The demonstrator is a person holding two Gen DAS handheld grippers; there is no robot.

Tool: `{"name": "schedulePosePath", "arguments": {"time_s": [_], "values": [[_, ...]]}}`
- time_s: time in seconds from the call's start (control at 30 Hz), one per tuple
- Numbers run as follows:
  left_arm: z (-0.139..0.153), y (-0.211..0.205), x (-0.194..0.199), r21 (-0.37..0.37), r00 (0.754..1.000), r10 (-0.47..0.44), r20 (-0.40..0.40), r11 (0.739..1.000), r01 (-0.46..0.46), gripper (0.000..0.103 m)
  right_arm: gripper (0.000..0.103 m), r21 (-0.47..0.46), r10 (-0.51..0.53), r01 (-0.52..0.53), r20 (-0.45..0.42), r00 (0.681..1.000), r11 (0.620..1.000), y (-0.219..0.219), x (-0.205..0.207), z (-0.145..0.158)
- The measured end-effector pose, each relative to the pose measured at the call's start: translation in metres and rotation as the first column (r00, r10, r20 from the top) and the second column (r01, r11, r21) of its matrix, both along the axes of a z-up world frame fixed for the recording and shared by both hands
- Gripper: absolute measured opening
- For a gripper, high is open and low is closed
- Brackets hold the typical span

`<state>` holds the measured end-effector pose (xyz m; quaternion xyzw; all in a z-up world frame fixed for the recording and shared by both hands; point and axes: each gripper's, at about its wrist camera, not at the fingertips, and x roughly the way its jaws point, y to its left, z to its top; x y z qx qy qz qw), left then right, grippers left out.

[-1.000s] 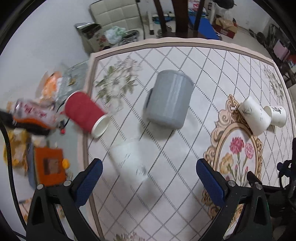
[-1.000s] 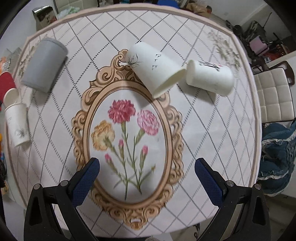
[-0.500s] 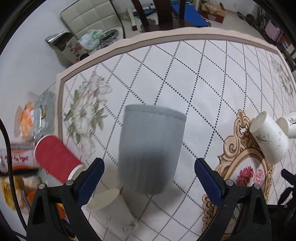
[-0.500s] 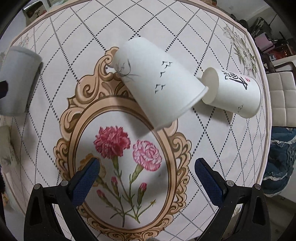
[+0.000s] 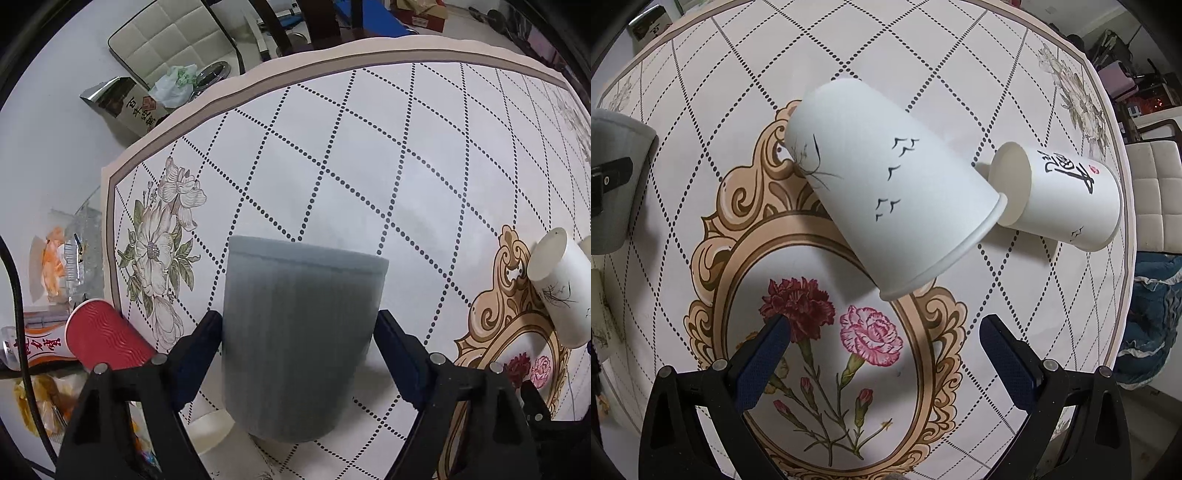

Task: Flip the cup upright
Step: 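Lift the grey mug with the left tool and rotate it opening-up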

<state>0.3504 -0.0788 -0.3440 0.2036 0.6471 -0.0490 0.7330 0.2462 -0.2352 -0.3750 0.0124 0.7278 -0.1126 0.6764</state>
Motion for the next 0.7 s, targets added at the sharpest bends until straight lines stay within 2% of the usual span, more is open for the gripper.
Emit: {"name": "schedulePosePath", "arguments": {"time_s": [0.1,0.27,0.5,0.7], "values": [[0.004,0.000,-0.003,0.006,1.000,-0.002,0.014,1.000,0.002,0.082,0.103,-0.003,0.007,-0.007,0.009,1.000,1.000,0.001,0.007,0.005],[0.030,-0.005,-0.028,-0.015,0.999,0.006,0.039,1.000,-0.005,0.081,0.103,0.009,0.006,-0.006,0.027,1.000,1.000,0.002,0.006,0.021],[0.078,-0.002,-0.079,-0.075,0.997,0.033,0.074,0.997,-0.028,0.081,0.103,0.008,-0.016,0.015,0.076,0.997,1.000,-0.002,-0.029,0.050],[0.095,0.000,-0.136,-0.163,0.997,0.068,0.030,0.985,-0.062,0.081,0.103,0.013,-0.075,0.074,0.128,0.989,0.997,-0.012,-0.081,0.076]]}}
